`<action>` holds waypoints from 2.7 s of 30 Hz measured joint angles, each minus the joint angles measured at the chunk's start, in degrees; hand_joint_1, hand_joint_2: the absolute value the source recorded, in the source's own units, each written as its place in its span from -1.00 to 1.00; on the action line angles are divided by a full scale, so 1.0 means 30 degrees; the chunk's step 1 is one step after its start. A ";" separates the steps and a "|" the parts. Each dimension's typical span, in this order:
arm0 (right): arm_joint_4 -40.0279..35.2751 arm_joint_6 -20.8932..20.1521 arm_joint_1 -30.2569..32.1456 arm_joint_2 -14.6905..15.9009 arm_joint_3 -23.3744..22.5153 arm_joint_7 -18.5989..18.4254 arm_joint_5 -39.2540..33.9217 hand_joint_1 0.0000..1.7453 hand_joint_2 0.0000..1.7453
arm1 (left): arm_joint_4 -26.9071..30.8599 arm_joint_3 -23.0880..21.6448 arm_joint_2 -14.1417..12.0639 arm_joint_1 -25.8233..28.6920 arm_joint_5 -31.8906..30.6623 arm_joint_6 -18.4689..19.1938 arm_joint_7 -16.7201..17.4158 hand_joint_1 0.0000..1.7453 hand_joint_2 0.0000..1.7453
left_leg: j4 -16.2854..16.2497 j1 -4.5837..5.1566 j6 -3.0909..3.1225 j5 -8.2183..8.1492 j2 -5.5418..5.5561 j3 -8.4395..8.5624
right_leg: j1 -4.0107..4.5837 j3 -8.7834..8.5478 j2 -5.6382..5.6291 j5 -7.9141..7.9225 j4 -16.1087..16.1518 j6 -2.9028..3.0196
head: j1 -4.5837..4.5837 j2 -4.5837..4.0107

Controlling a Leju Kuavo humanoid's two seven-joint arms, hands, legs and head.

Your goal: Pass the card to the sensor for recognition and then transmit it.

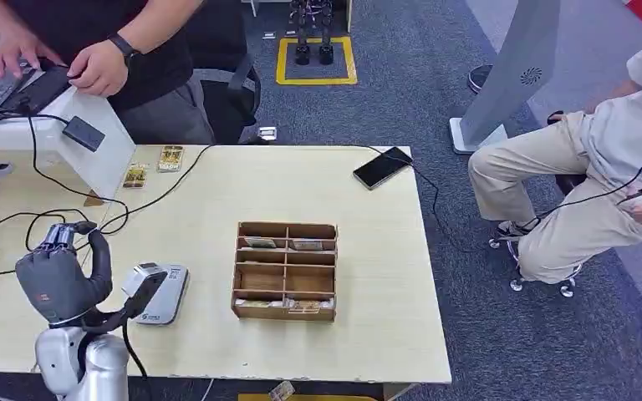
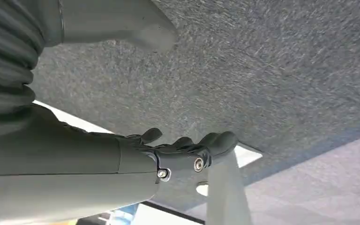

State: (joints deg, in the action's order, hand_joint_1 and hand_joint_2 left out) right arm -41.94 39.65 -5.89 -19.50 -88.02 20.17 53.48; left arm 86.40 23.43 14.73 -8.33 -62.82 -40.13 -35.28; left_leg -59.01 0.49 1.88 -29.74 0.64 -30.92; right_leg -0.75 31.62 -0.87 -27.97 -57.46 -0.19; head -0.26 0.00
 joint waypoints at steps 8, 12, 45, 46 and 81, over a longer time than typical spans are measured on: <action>-0.0160 0.0000 0.0016 0.0000 0.0000 -0.0385 -0.0342 -1.00 1.00 | -0.0189 0.1856 0.0095 0.0399 0.0277 0.0000 0.0559 1.00 1.00 | 0.0000 0.0000 0.0000 0.0000 0.0002 -0.0004 | -0.0002 0.0001 0.0000 0.0000 0.0000 -0.0001 | -0.0007 0.0000; -0.0240 0.0000 0.0019 0.0000 0.0000 -0.0546 -0.0430 -1.00 1.00 | -0.0349 0.2396 0.0124 0.0509 -0.0124 0.0000 0.0823 1.00 1.00 | 0.0000 0.0002 0.0001 0.0000 0.0002 -0.0006 | -0.0003 -0.0002 0.0001 0.0000 0.0001 -0.0001 | 0.0000 0.0000; -0.0474 0.0000 0.0093 0.0000 -0.0007 -0.0298 -0.0561 -1.00 1.00 | -0.3350 0.3853 0.0240 0.1171 -0.4430 0.0000 0.0568 1.00 1.00 | 0.0000 0.0001 0.0001 0.0000 0.0004 -0.0006 | -0.0001 0.0002 0.0010 0.0000 0.0001 -0.0001 | 0.0000 0.0000; -0.0474 0.0000 0.0093 0.0000 -0.0007 -0.0276 -0.0531 -1.00 1.00 | -0.3483 0.3853 0.0240 0.1170 -0.4460 0.0000 0.0590 1.00 1.00 | 0.0000 0.0001 0.0001 0.0000 0.0004 -0.0006 | -0.0001 0.0002 0.0009 0.0000 0.0001 -0.0001 | 0.0000 0.0000; -0.0160 0.0000 -0.0026 -0.0015 -0.0007 0.0321 -0.0145 -1.00 1.00 | -0.6550 0.2089 0.0044 -0.0328 -0.7162 -0.0022 0.6047 1.00 1.00 | -0.0002 0.0003 0.0001 0.0001 0.0004 0.0001 | -0.0003 -0.0002 0.0008 0.0002 0.0001 -0.0002 | 0.0000 0.0000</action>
State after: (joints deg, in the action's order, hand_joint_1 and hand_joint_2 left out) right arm -42.42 39.65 -5.97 -19.54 -88.04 21.14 53.05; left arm 66.75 29.70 14.86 -9.31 -84.30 -40.20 -17.13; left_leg -59.01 0.50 1.88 -29.74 0.65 -30.92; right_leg -0.75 31.61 -0.85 -27.96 -57.46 -0.19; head -0.26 0.00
